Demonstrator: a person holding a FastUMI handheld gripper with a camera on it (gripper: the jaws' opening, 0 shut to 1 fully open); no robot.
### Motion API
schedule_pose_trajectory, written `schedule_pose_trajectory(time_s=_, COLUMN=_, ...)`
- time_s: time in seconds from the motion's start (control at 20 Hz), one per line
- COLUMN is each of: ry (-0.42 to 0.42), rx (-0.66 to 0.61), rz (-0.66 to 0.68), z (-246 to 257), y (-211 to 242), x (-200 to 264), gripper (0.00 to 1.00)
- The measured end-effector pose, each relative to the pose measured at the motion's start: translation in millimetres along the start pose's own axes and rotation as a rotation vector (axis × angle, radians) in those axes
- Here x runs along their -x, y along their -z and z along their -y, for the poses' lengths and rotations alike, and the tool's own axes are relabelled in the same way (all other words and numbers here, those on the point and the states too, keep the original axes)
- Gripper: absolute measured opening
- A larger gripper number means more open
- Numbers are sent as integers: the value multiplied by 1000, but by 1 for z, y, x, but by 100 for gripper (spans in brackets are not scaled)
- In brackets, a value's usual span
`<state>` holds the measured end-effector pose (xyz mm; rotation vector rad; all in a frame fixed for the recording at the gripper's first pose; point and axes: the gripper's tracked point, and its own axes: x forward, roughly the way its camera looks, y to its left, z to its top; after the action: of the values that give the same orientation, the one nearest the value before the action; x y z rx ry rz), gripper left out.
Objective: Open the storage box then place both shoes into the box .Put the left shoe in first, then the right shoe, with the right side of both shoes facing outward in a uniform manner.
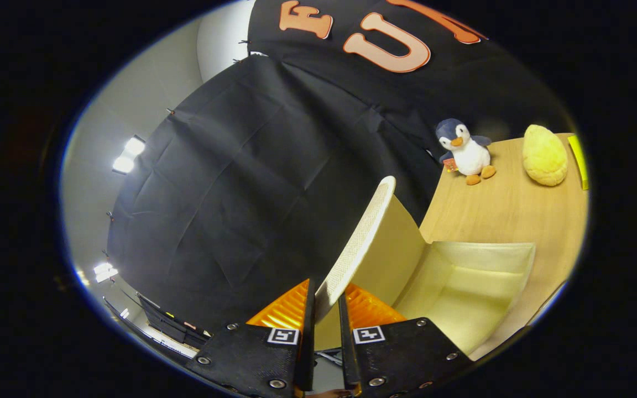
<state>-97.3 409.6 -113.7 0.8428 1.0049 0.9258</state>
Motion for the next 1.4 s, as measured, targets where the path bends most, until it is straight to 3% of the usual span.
schedule_pose_trajectory(time_s=0.25, ry=-10, rx=26, rz=-39, z=-25, y=13, x=-56, gripper=23)
schedule_pose_trajectory(time_s=0.55, ry=41, rx=58, rz=-89, z=-32, y=33, x=-118, gripper=23)
schedule_pose_trajectory(time_s=0.85, ry=72, rx=32, rz=-162, z=-32, y=50, x=-136, gripper=22)
schedule_pose_trajectory(time_s=0.9, ry=68, rx=32, rz=-165, z=-32, y=53, x=-136, gripper=27)
schedule_pose_trajectory(time_s=0.95, ry=64, rx=39, rz=-163, z=-32, y=52, x=-134, gripper=41)
schedule_pose_trajectory(time_s=1.15, ry=113, rx=108, rz=-97, z=-10, y=35, x=-96, gripper=73)
schedule_pose_trajectory(time_s=1.4, ry=268, rx=209, rz=-13, z=54, y=15, x=-34, gripper=85)
